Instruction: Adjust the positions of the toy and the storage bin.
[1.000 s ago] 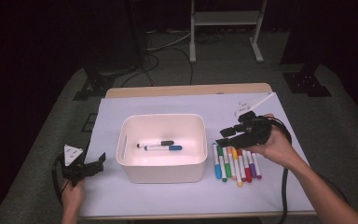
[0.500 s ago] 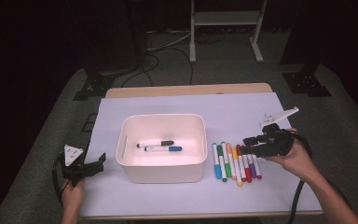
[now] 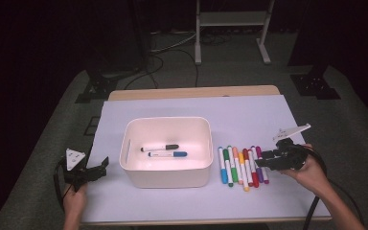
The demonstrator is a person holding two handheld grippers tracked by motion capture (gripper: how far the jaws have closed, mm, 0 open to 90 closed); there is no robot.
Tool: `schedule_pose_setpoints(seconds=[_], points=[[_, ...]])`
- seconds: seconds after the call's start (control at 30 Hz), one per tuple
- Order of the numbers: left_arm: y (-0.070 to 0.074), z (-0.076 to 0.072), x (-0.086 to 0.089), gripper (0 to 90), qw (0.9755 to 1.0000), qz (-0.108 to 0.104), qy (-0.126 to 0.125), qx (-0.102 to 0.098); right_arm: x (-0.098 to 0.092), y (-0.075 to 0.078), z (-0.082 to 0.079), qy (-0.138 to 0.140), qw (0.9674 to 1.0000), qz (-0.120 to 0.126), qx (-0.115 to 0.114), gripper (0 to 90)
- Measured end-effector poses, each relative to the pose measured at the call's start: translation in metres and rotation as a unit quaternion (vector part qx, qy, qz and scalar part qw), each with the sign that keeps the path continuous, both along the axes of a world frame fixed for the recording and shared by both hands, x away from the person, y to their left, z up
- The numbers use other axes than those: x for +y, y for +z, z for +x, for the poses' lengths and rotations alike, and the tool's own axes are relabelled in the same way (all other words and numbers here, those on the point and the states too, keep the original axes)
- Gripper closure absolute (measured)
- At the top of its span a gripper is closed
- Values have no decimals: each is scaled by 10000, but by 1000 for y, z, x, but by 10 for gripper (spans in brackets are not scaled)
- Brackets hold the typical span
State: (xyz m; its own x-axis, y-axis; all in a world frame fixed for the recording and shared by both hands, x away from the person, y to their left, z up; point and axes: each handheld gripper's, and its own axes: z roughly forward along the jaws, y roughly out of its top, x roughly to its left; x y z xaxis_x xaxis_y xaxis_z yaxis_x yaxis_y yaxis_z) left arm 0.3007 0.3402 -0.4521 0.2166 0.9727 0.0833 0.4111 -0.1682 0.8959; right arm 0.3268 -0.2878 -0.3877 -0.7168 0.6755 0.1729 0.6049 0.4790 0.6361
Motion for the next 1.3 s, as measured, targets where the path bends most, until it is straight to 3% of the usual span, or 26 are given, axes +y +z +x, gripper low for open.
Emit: schedule_pose_setpoints(seconds=[0.5,0.87,1.17,1.3], points=[[0,0,0,0,10000,-44,28,-26,-15,-37,2,-658,9975,-251,39,582],[0,0,0,0,10000,-36,22,-17,-19,-50,7,-984,9948,-243,26,589],[0,0,0,0,10000,-44,28,-12,-34,-53,0,-1353,9886,-639,-149,614],[0,0,0,0,10000,-39,28,0,-36,-55,-2,-1492,9850,-809,-317,672]])
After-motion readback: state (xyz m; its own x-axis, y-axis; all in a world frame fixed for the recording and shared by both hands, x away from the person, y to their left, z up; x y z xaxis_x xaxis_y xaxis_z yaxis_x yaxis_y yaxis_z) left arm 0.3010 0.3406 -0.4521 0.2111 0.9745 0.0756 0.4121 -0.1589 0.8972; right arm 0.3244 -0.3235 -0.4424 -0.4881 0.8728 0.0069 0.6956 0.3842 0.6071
